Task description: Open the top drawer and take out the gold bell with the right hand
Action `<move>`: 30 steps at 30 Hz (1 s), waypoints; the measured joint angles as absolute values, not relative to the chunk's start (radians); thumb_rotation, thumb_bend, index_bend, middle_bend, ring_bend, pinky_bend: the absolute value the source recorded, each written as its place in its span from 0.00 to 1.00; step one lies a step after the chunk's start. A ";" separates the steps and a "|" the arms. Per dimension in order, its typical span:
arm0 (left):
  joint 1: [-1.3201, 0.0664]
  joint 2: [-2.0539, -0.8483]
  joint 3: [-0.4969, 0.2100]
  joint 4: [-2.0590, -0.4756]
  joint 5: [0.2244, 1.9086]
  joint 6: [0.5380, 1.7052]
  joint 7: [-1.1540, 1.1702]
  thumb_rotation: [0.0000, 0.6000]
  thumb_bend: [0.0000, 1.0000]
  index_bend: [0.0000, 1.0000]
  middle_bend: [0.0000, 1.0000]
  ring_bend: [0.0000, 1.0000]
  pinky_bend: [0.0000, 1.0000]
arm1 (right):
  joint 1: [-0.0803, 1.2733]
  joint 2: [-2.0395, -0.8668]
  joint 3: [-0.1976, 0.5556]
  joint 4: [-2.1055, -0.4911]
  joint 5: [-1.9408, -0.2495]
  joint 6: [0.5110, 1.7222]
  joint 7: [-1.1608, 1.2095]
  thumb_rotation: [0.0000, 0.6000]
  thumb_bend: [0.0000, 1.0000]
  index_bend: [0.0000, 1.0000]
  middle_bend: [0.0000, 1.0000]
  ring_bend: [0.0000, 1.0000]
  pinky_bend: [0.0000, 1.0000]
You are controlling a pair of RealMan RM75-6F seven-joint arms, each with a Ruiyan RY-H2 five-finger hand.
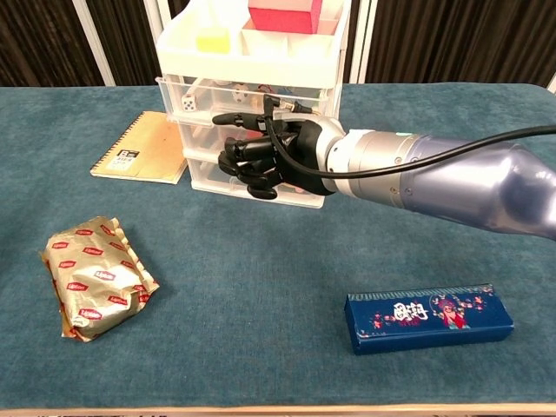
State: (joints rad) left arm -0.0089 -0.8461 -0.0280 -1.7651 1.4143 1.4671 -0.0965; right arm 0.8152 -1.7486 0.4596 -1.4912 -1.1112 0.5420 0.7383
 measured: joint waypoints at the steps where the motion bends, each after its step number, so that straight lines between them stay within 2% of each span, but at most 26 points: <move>1: -0.009 -0.846 -0.028 -1.765 1.414 1.467 -0.096 1.00 0.25 0.12 0.00 0.01 0.00 | 0.816 -1.750 0.459 -1.489 -1.112 0.543 0.740 1.00 0.76 0.00 0.76 0.86 0.86; 18: -0.010 -0.846 -0.028 -1.765 1.413 1.464 -0.097 1.00 0.25 0.12 0.00 0.01 0.00 | 0.806 -1.727 0.446 -1.525 -1.125 0.573 0.741 1.00 0.76 0.00 0.76 0.86 0.86; 30: -0.011 -0.848 -0.025 -1.766 1.418 1.463 -0.088 1.00 0.25 0.12 0.00 0.01 0.00 | 0.764 -1.599 0.414 -1.686 -1.116 0.626 0.649 1.00 0.75 0.00 0.76 0.87 0.87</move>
State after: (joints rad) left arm -0.0105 -0.8479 -0.0248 -1.7659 1.4177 1.4627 -0.0881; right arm 0.7637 -1.5985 0.4139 -1.6855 -1.1162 0.6259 0.6487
